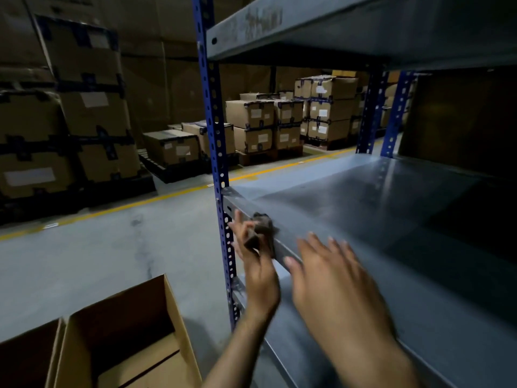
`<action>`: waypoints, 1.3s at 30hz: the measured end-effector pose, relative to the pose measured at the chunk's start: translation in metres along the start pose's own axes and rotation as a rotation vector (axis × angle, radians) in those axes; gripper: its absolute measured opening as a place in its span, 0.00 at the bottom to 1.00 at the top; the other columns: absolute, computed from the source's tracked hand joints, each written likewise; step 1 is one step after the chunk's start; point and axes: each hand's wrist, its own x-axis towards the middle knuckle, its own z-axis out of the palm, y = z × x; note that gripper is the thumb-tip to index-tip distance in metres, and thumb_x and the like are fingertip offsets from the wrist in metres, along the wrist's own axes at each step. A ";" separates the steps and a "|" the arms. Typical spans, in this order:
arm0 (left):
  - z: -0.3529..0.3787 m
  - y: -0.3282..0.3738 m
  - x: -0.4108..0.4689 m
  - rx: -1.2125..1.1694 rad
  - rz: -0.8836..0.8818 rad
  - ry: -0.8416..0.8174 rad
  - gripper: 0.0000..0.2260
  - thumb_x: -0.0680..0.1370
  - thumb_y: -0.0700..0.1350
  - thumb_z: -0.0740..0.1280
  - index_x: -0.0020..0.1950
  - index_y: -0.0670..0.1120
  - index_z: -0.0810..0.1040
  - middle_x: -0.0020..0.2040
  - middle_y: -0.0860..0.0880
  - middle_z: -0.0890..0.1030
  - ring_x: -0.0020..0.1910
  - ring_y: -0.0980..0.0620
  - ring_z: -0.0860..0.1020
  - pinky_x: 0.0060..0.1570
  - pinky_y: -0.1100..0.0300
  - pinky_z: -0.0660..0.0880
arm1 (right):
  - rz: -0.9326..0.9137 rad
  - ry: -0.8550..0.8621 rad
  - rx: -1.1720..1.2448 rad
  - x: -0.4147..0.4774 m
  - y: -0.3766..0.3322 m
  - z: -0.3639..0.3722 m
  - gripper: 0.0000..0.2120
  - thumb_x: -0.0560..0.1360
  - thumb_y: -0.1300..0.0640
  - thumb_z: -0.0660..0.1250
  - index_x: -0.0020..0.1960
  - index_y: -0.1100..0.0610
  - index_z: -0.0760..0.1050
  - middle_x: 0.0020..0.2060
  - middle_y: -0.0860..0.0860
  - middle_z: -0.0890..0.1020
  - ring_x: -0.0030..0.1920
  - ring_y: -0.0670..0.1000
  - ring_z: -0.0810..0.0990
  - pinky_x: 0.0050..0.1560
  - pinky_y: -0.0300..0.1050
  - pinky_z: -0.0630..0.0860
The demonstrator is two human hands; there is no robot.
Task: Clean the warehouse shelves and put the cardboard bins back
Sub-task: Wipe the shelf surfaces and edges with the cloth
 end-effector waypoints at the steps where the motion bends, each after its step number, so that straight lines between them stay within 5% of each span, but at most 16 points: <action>1: 0.004 0.007 -0.018 -0.051 -0.001 -0.029 0.35 0.81 0.61 0.60 0.80 0.43 0.53 0.81 0.46 0.55 0.81 0.50 0.51 0.79 0.55 0.50 | -0.035 -0.038 0.017 0.012 -0.008 0.001 0.18 0.80 0.51 0.57 0.66 0.54 0.75 0.70 0.55 0.74 0.70 0.55 0.72 0.72 0.53 0.65; 3: 0.006 0.014 -0.030 -0.104 0.016 -0.052 0.32 0.78 0.59 0.63 0.78 0.49 0.56 0.81 0.46 0.54 0.80 0.48 0.53 0.79 0.52 0.51 | -0.113 -0.086 0.045 0.035 -0.019 -0.003 0.18 0.81 0.54 0.59 0.70 0.53 0.69 0.74 0.54 0.67 0.75 0.53 0.63 0.77 0.53 0.54; 6: -0.003 -0.006 0.001 0.019 0.141 0.018 0.25 0.81 0.51 0.58 0.78 0.56 0.58 0.81 0.48 0.51 0.81 0.53 0.43 0.78 0.39 0.40 | -0.126 -0.067 0.060 0.052 -0.017 0.002 0.14 0.81 0.52 0.61 0.65 0.52 0.71 0.66 0.51 0.74 0.71 0.52 0.67 0.77 0.55 0.54; 8: -0.014 -0.024 0.039 0.136 0.045 0.098 0.24 0.82 0.46 0.54 0.79 0.54 0.55 0.81 0.53 0.48 0.79 0.59 0.38 0.76 0.39 0.34 | -0.095 -0.108 0.027 0.051 -0.012 0.013 0.21 0.82 0.47 0.60 0.72 0.54 0.65 0.72 0.52 0.70 0.74 0.53 0.63 0.77 0.55 0.53; 10: -0.022 -0.030 0.073 0.176 -0.058 0.129 0.17 0.85 0.45 0.53 0.70 0.63 0.59 0.81 0.54 0.46 0.79 0.56 0.36 0.76 0.42 0.32 | -0.104 -0.169 -0.044 0.052 -0.008 0.023 0.26 0.83 0.46 0.57 0.78 0.54 0.57 0.77 0.54 0.61 0.78 0.55 0.56 0.77 0.56 0.51; 13: -0.035 -0.034 0.106 0.207 0.031 0.210 0.14 0.84 0.43 0.56 0.67 0.59 0.65 0.81 0.46 0.55 0.80 0.48 0.51 0.77 0.47 0.49 | -0.123 -0.153 0.015 0.053 -0.005 0.027 0.28 0.84 0.45 0.54 0.80 0.53 0.52 0.79 0.54 0.56 0.79 0.55 0.53 0.77 0.55 0.48; 16: -0.039 -0.037 0.139 0.077 -0.021 0.321 0.09 0.85 0.43 0.58 0.65 0.49 0.69 0.68 0.40 0.72 0.68 0.44 0.71 0.69 0.52 0.68 | -0.150 -0.160 0.006 0.051 -0.005 0.025 0.29 0.84 0.45 0.53 0.80 0.53 0.49 0.80 0.54 0.53 0.79 0.54 0.51 0.78 0.53 0.47; 19: -0.032 -0.025 0.164 -0.017 -0.220 0.351 0.10 0.86 0.43 0.56 0.66 0.45 0.69 0.63 0.42 0.76 0.64 0.41 0.74 0.65 0.52 0.71 | -0.166 -0.133 0.015 0.054 -0.001 0.028 0.29 0.84 0.45 0.52 0.81 0.53 0.48 0.80 0.54 0.51 0.80 0.54 0.49 0.78 0.53 0.45; 21: -0.025 -0.008 0.175 -0.011 -0.183 0.356 0.12 0.86 0.43 0.55 0.68 0.42 0.68 0.60 0.44 0.75 0.62 0.43 0.75 0.58 0.61 0.69 | -0.131 -0.158 0.037 0.056 -0.003 0.027 0.30 0.84 0.45 0.53 0.81 0.53 0.46 0.81 0.54 0.50 0.80 0.54 0.48 0.78 0.54 0.45; 23: -0.018 0.023 0.194 0.033 -0.079 0.344 0.14 0.86 0.43 0.55 0.70 0.42 0.68 0.59 0.47 0.74 0.57 0.48 0.74 0.49 0.67 0.65 | -0.120 -0.231 0.005 0.059 -0.008 0.030 0.34 0.81 0.43 0.62 0.80 0.55 0.55 0.79 0.58 0.57 0.79 0.58 0.56 0.76 0.58 0.53; 25: -0.009 0.066 0.225 0.055 0.022 0.342 0.15 0.86 0.45 0.55 0.72 0.46 0.67 0.59 0.50 0.75 0.54 0.51 0.74 0.47 0.66 0.66 | -0.089 -0.239 -0.027 0.063 -0.007 0.027 0.41 0.59 0.37 0.81 0.65 0.58 0.79 0.63 0.64 0.78 0.63 0.63 0.79 0.60 0.63 0.75; 26: -0.006 0.090 0.240 0.066 0.073 0.325 0.15 0.86 0.47 0.55 0.73 0.48 0.67 0.59 0.51 0.76 0.51 0.53 0.76 0.45 0.63 0.68 | -0.097 -0.199 -0.074 0.066 -0.009 0.025 0.42 0.52 0.36 0.83 0.59 0.58 0.83 0.58 0.64 0.82 0.57 0.63 0.83 0.53 0.63 0.79; 29: 0.005 0.143 0.273 0.092 0.243 0.276 0.15 0.86 0.48 0.56 0.73 0.50 0.68 0.51 0.58 0.75 0.45 0.64 0.74 0.42 0.66 0.69 | -0.138 -0.235 -0.082 0.067 -0.012 0.026 0.39 0.74 0.39 0.70 0.77 0.58 0.64 0.75 0.64 0.63 0.75 0.63 0.64 0.73 0.62 0.61; 32: 0.001 0.137 0.274 0.135 0.292 0.299 0.17 0.85 0.46 0.59 0.74 0.51 0.70 0.53 0.62 0.77 0.48 0.65 0.77 0.50 0.65 0.75 | -0.061 -0.219 -0.067 0.064 -0.011 0.023 0.42 0.53 0.37 0.83 0.59 0.60 0.82 0.59 0.64 0.81 0.58 0.64 0.82 0.55 0.61 0.78; 35: -0.015 0.087 0.252 0.159 0.293 0.295 0.19 0.83 0.43 0.61 0.75 0.51 0.70 0.67 0.52 0.78 0.61 0.56 0.78 0.63 0.58 0.76 | -0.123 -0.189 -0.013 0.062 -0.014 0.025 0.38 0.76 0.43 0.70 0.77 0.61 0.62 0.75 0.65 0.63 0.75 0.64 0.63 0.74 0.60 0.59; 39: -0.041 0.006 0.182 0.155 0.121 0.251 0.19 0.83 0.39 0.63 0.74 0.47 0.72 0.69 0.48 0.77 0.66 0.52 0.77 0.58 0.75 0.70 | -0.101 -0.126 -0.061 0.056 -0.004 0.046 0.37 0.43 0.44 0.87 0.48 0.61 0.86 0.46 0.60 0.86 0.46 0.59 0.86 0.45 0.56 0.82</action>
